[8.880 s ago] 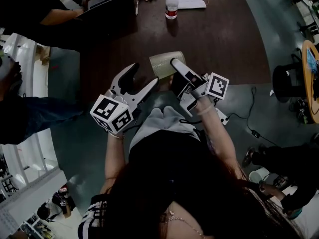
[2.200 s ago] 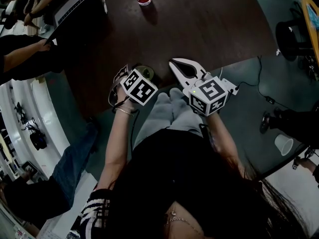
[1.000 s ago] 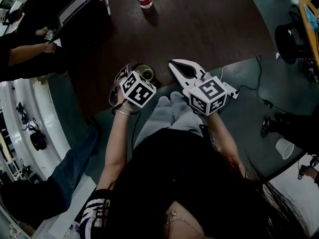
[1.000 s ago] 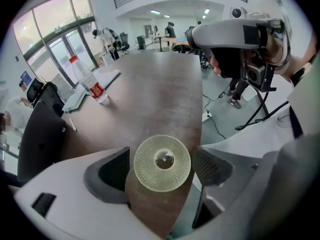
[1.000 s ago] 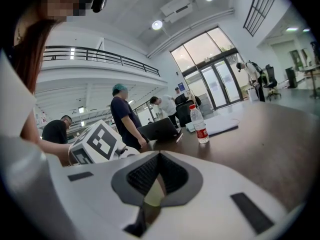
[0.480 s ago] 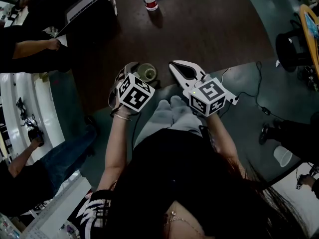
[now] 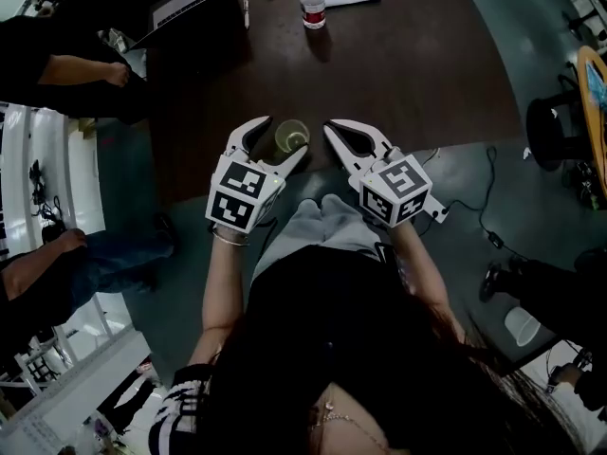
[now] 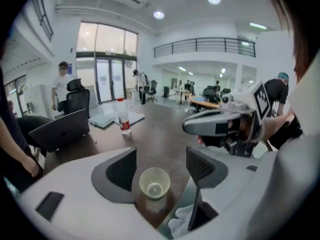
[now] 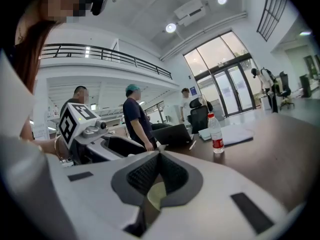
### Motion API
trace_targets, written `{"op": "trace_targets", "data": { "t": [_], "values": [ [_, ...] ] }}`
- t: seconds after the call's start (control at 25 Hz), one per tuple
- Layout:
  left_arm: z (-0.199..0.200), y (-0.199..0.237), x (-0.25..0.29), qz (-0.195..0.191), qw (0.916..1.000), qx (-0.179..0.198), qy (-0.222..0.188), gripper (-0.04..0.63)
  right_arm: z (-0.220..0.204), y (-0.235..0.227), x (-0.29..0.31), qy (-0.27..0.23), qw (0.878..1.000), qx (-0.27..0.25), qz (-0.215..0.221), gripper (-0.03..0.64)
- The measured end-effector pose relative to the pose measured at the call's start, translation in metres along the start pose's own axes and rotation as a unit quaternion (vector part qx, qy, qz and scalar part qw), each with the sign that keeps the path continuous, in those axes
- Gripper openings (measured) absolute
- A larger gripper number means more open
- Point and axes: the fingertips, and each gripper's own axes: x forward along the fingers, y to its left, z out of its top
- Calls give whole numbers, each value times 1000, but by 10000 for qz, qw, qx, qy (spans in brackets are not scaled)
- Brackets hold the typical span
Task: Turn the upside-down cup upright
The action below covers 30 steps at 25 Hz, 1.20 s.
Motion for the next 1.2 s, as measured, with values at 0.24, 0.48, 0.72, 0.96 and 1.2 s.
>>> {"op": "trace_targets", "data": {
  "t": [0.24,0.48,0.72,0.96,1.2],
  "values": [
    [10,13,-35,238,9946,-600,-810,274,9,15,2,-126,9997,-179,68,17],
    [2,30,-59,692,9855,-1035,-1153,216,12,24,7,-81,9991,-400,77,17],
    [6,39,-85,959,9716,-1368,-1678,136,18,28,9,-63,9980,-622,-1,17],
    [7,51,-103,1398,9582,-1430,-2046,13,23,28,10,-77,9967,-796,-158,17],
    [0,55,-110,1610,9469,-1704,-2200,3,24,32,11,-65,9958,-892,-182,17]
  ]
}}
